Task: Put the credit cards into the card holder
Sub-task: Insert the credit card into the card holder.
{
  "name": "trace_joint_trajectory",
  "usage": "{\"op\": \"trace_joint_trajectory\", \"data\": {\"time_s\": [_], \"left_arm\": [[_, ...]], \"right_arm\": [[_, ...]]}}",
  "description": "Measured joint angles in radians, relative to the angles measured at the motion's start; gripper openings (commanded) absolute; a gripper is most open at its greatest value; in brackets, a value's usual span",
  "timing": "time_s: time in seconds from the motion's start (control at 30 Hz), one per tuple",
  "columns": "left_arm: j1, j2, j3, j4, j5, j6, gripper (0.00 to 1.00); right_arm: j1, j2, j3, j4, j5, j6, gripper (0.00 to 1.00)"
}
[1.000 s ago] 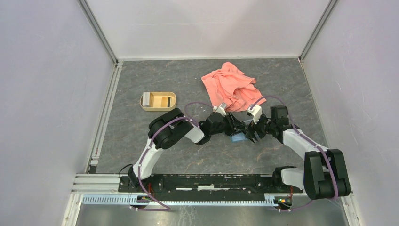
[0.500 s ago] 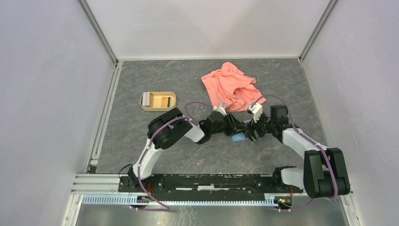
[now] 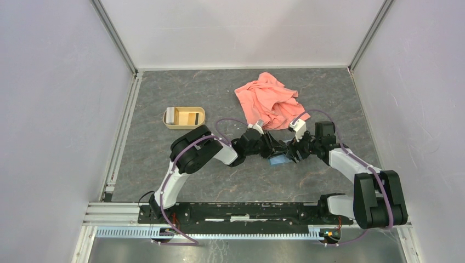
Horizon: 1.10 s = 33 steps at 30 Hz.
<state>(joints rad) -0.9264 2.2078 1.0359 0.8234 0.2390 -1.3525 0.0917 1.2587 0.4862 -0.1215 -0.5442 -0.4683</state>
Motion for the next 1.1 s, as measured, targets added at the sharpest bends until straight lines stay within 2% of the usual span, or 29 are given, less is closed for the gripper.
{"op": "trace_joint_trajectory", "data": {"time_s": [0.07,0.33,0.47,0.63,0.87,1.1], "left_arm": [[0.0,-0.005,-0.002,-0.013,0.0,0.0,0.36],[0.007,-0.011,-0.006,-0.047,0.003,0.001,0.16],[0.01,-0.011,-0.008,-0.053,0.005,0.001,0.07],[0.018,-0.011,-0.011,-0.051,0.022,0.002,0.05],[0.059,-0.011,-0.01,-0.06,0.115,0.034,0.05],[0.087,0.017,0.087,-0.17,0.245,0.104,0.06]], "right_arm": [[0.0,0.002,0.001,0.0,0.0,0.0,0.73],[0.0,0.005,0.002,0.0,-0.002,0.0,0.75],[0.0,0.005,0.002,-0.002,-0.015,-0.003,0.81],[-0.028,-0.022,0.015,-0.038,-0.077,-0.024,0.84],[-0.179,-0.056,0.057,-0.071,-0.164,-0.055,0.83],[-0.212,-0.043,0.058,-0.089,-0.198,-0.056,0.82]]}}
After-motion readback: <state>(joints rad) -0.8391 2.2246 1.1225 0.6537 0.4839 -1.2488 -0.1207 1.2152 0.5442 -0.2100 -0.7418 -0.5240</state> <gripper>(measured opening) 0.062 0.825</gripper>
